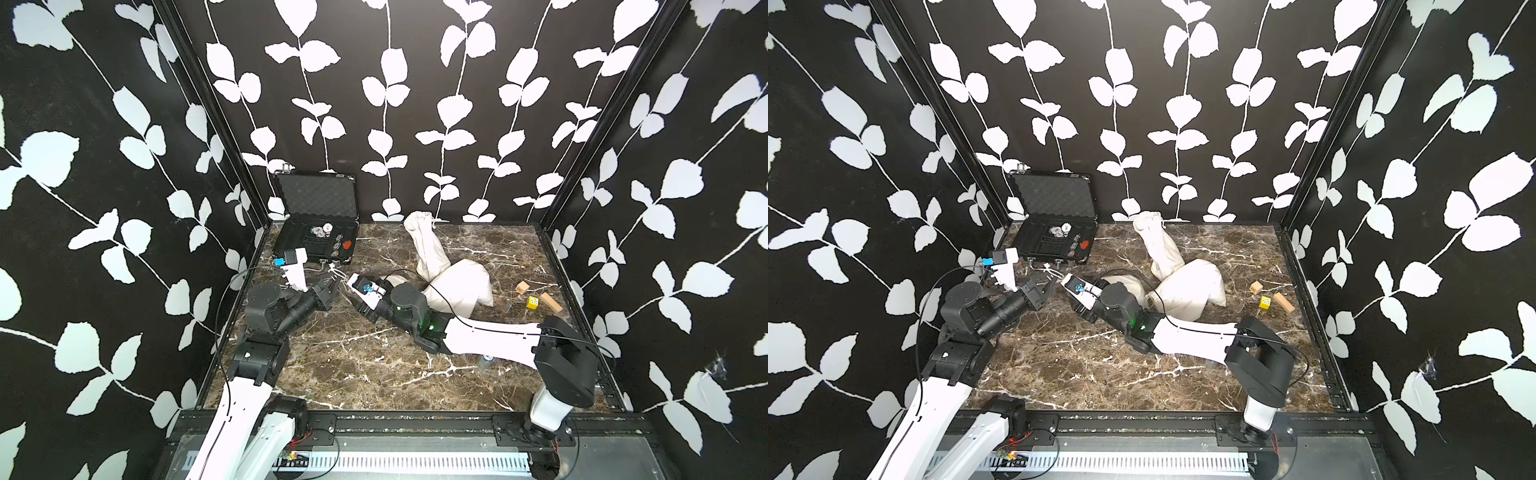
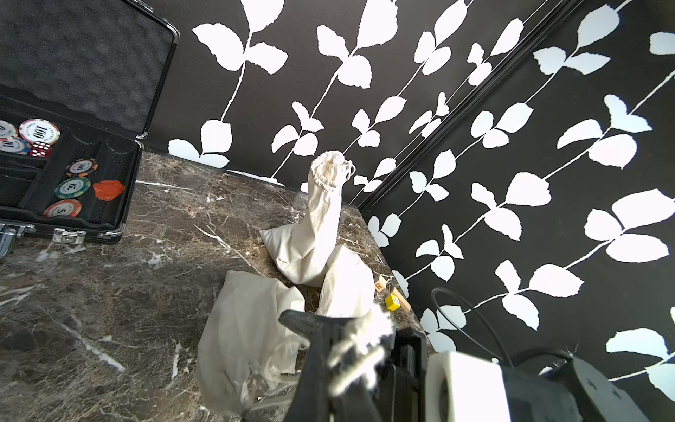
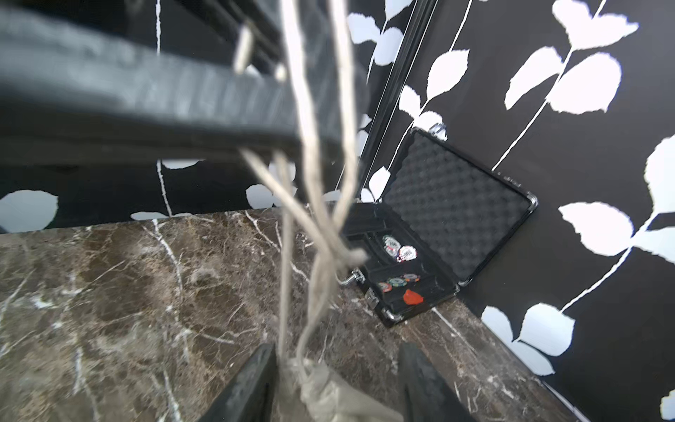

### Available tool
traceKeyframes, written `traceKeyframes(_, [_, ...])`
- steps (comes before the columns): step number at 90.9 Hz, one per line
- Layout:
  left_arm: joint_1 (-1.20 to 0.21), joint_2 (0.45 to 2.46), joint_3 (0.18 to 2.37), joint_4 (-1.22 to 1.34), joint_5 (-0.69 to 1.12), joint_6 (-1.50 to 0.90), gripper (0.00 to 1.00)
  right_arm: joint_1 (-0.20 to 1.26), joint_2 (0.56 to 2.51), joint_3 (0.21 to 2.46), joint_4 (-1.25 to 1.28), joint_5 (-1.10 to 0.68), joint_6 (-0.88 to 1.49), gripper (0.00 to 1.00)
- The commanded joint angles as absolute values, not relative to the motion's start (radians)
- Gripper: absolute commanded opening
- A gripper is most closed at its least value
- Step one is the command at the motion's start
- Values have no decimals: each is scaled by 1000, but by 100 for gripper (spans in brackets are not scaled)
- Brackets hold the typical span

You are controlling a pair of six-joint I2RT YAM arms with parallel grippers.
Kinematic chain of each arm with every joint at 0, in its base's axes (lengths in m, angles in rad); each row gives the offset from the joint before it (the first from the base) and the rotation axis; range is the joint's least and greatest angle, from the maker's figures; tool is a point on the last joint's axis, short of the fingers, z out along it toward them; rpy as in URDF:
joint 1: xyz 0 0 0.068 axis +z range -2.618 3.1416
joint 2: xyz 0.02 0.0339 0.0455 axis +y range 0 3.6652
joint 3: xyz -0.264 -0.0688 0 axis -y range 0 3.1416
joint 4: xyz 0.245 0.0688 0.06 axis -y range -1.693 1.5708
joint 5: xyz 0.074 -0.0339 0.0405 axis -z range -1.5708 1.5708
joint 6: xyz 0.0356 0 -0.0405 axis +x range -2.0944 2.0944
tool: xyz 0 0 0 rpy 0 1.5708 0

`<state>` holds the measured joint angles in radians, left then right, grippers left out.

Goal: Close the soil bag
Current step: Frap the soil bag at the center of the board.

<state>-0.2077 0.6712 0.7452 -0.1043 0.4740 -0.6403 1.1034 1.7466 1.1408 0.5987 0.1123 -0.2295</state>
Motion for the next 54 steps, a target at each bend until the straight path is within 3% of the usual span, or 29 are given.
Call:
traceKeyframes(1, [-213, 660, 754, -90, 471, -651, 0, 1132, 1779, 1174, 665, 192, -264, 49])
traceKeyframes(14, [-215, 662, 759, -87, 462, -666, 0, 1140, 1810, 1175, 692, 268, -276, 36])
traceKeyframes(25, [-215, 656, 766, -97, 445, -672, 0, 1141, 1829, 1166, 713, 366, -279, 16])
traceKeyframes(37, [-213, 627, 800, -163, 350, -672, 0, 1137, 1855, 1148, 703, 503, -331, 10])
traceKeyframes(54, [-210, 611, 886, -239, 253, -676, 0, 1071, 1925, 1081, 632, 668, -333, 9])
